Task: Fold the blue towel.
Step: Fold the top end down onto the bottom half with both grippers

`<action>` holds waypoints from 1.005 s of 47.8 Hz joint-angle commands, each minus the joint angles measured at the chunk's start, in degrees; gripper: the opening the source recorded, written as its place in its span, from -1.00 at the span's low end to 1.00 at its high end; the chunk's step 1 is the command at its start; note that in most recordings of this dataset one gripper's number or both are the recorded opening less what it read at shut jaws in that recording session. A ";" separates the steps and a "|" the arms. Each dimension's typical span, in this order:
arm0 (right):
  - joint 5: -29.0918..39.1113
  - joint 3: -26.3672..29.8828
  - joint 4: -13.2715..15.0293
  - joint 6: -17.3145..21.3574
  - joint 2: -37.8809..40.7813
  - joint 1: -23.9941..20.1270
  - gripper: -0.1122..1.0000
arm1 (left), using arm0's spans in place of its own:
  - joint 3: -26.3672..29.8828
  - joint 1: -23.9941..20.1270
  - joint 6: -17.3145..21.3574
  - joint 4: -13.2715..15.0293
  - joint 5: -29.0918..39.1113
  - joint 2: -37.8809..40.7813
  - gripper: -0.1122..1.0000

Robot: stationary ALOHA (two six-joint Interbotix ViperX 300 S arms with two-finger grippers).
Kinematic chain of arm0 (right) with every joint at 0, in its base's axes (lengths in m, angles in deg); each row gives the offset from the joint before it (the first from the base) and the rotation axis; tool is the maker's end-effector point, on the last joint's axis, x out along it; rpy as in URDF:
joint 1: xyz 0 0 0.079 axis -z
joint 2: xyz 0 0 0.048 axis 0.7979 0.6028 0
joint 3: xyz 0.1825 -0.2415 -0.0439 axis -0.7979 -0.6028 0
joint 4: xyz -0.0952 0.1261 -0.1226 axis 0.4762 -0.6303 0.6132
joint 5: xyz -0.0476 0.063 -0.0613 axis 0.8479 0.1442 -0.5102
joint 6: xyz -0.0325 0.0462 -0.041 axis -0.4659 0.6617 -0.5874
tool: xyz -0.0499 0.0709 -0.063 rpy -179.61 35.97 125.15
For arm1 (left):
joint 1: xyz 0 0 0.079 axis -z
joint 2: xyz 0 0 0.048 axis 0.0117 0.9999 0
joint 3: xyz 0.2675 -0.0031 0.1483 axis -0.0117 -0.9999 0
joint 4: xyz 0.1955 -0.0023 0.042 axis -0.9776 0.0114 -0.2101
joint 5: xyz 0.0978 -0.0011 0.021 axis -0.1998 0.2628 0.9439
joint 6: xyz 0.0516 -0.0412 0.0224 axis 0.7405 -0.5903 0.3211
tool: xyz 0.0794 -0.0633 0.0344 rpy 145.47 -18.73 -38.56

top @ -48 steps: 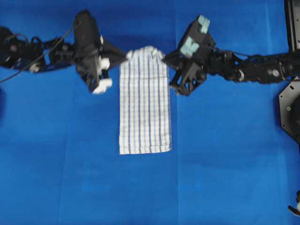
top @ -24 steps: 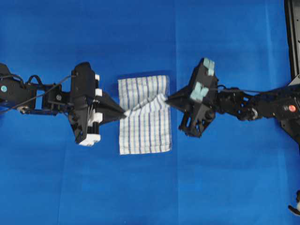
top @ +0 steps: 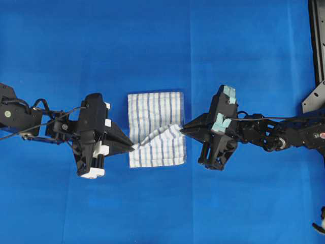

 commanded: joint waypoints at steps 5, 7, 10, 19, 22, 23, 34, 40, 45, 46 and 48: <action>-0.26 0.97 -0.35 -0.18 -0.26 -0.44 -0.72 | 0.97 0.70 -0.09 0.00 -0.53 -0.44 -0.73; -0.35 0.97 -0.35 -0.09 -0.26 -0.44 -0.72 | 0.88 0.70 0.00 0.00 -0.53 -0.26 -0.73; -0.35 0.97 -0.35 -0.18 -0.18 -0.44 -0.72 | 0.97 0.70 0.00 0.00 -0.53 0.00 -0.73; -0.18 0.79 -0.35 -0.26 -0.09 -0.44 -0.72 | 1.05 0.35 0.00 0.00 -0.53 0.79 -0.73; 0.00 0.70 -0.35 -0.35 0.00 -0.44 -0.72 | 1.05 0.18 0.00 0.00 -0.53 0.97 -0.73; 0.00 0.79 -0.35 -0.44 0.00 -0.44 -0.72 | 1.05 0.09 0.00 0.00 -0.53 0.97 -0.73; 0.09 1.05 -0.35 -0.26 0.70 -0.53 -0.28 | 0.62 -0.35 -0.09 0.09 -0.53 0.88 -0.63; -0.18 1.23 -0.35 -0.26 0.79 -0.53 0.42 | 0.44 -0.44 -0.09 0.09 -0.35 0.79 0.00; -0.18 1.14 -0.35 -0.62 0.70 -0.53 0.81 | 0.26 -0.35 -0.09 0.09 -0.26 0.53 0.56; -0.26 1.23 -0.35 -0.62 0.62 -0.44 0.81 | 0.26 -0.35 0.00 0.09 -0.09 0.35 0.67; -0.35 1.23 -0.35 -0.97 0.26 -0.53 0.79 | 0.26 -0.44 0.00 0.00 0.26 -0.09 0.76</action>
